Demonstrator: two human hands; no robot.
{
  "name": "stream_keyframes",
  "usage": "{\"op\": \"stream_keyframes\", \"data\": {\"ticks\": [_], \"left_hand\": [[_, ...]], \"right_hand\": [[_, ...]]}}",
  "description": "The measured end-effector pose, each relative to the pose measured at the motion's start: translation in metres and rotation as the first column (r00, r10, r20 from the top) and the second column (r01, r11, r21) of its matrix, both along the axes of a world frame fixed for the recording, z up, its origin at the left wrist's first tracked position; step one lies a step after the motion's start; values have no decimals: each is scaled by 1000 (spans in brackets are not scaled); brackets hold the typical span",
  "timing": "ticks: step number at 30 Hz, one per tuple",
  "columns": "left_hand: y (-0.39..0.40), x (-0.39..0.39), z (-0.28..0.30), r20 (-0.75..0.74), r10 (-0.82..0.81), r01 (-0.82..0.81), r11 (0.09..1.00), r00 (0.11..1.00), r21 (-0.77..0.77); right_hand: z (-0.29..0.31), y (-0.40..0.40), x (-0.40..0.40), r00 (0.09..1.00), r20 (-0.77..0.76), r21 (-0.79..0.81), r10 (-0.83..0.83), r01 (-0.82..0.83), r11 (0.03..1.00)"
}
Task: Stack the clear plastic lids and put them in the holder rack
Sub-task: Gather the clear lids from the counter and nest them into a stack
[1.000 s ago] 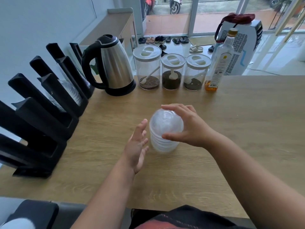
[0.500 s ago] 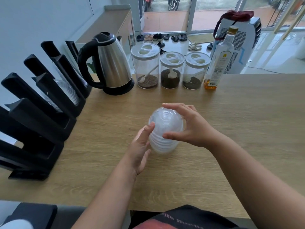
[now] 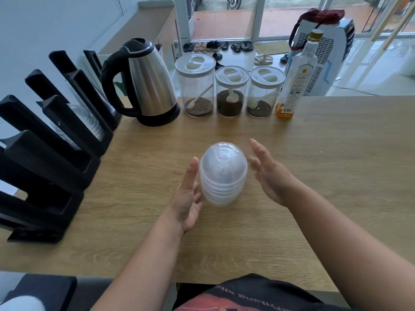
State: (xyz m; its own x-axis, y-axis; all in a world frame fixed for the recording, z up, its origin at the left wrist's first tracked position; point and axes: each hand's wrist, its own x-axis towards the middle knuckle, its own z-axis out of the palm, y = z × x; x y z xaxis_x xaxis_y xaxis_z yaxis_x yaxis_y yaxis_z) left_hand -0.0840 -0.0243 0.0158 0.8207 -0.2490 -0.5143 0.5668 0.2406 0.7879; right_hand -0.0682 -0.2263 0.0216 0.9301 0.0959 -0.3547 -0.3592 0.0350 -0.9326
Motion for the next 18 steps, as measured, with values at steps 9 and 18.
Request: {"op": "stream_keyframes", "data": {"ticks": [9, 18], "left_hand": [[-12, 6, 11, 46, -102, 98, 991, 994, 88], [-9, 11, 8, 74, -63, 57, 996, 995, 75]], "right_hand": [[-28, 9, 1, 981, -192, 205, 24, 16, 979], [-26, 18, 6, 977, -208, 226, -50, 98, 969]]}}
